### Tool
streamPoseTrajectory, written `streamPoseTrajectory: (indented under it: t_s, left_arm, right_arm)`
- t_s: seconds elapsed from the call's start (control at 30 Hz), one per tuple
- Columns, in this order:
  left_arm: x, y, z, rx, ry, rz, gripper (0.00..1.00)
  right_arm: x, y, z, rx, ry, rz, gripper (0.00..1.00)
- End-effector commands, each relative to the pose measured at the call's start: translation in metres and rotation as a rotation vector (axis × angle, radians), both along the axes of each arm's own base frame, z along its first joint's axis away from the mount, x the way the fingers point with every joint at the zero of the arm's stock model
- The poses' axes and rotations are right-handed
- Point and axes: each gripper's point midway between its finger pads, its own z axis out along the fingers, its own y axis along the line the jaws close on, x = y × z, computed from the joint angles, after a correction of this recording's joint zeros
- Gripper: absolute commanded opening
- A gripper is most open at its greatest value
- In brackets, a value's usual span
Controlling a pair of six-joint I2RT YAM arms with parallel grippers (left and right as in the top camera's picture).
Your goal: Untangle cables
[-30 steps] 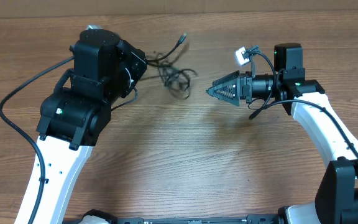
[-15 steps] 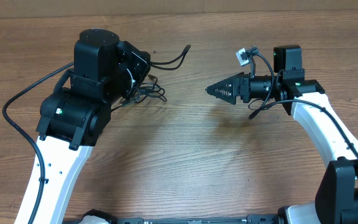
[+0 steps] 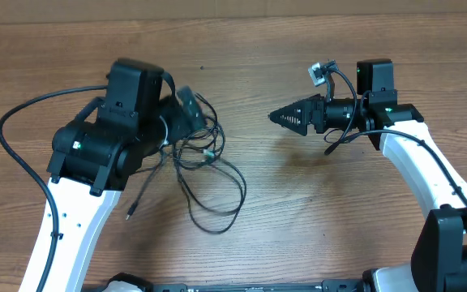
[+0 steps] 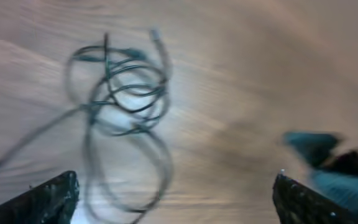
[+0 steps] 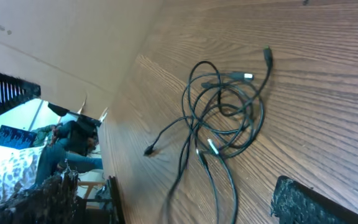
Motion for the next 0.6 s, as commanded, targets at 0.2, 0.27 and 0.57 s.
streamPoseTrajectory:
  t_s: [0.2,0.27,0.57]
  left_arm:
    - [0.011,0.023,-0.043,0.238,0.139,-0.034,1.00]
    - [0.018,0.020,-0.054,0.255,0.163,-0.054,1.00]
    - [0.034,0.016,-0.122,0.354,0.367,-0.139,1.00]
  right_arm:
    - [0.003,0.000,0.015,-0.010,-0.055,-0.008,1.00]
    - [0.003,0.000,0.015,-0.010,-0.055,-0.008,1.00]
    - [0.003,-0.002,0.010,-0.033,-0.034,-0.025,1.00]
